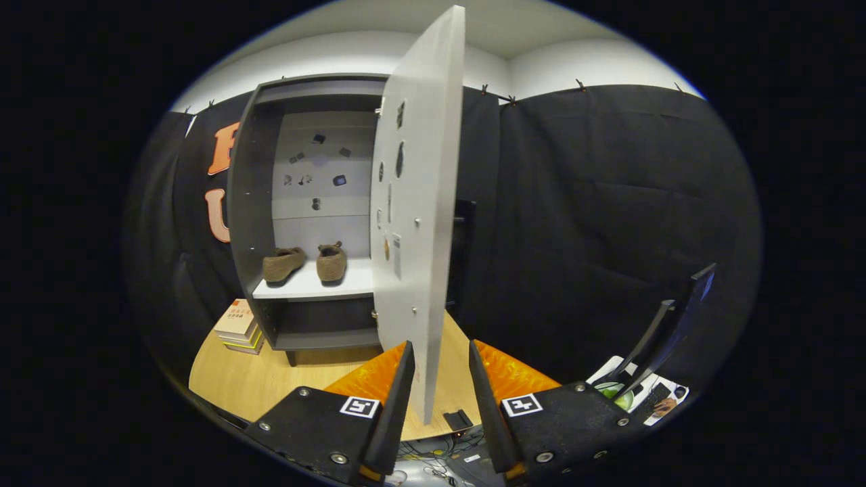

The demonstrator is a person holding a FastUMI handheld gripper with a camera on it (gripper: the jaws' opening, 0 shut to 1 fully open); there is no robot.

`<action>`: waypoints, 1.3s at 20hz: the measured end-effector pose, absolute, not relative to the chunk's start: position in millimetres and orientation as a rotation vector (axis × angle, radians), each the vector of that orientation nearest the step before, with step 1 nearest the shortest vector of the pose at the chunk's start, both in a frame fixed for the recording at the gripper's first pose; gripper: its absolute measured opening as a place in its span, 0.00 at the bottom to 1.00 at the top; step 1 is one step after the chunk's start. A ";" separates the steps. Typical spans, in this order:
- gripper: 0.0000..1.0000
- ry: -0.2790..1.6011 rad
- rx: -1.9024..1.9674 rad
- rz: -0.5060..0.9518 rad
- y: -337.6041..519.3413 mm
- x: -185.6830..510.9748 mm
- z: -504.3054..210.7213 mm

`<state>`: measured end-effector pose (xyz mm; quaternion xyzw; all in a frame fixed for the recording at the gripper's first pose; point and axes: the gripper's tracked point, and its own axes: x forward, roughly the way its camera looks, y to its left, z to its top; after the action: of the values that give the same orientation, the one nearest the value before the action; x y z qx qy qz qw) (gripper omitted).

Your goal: Open the shoe cabinet door, grab the shoes and put them into the shoe cabinet, then close the shoe cabinet door.

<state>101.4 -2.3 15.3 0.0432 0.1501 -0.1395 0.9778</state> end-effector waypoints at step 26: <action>0.52 0.260 0.091 -0.155 20.2 151.1 16.9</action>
<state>151.1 20.2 16.9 0.0451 0.1296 -0.0773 0.9875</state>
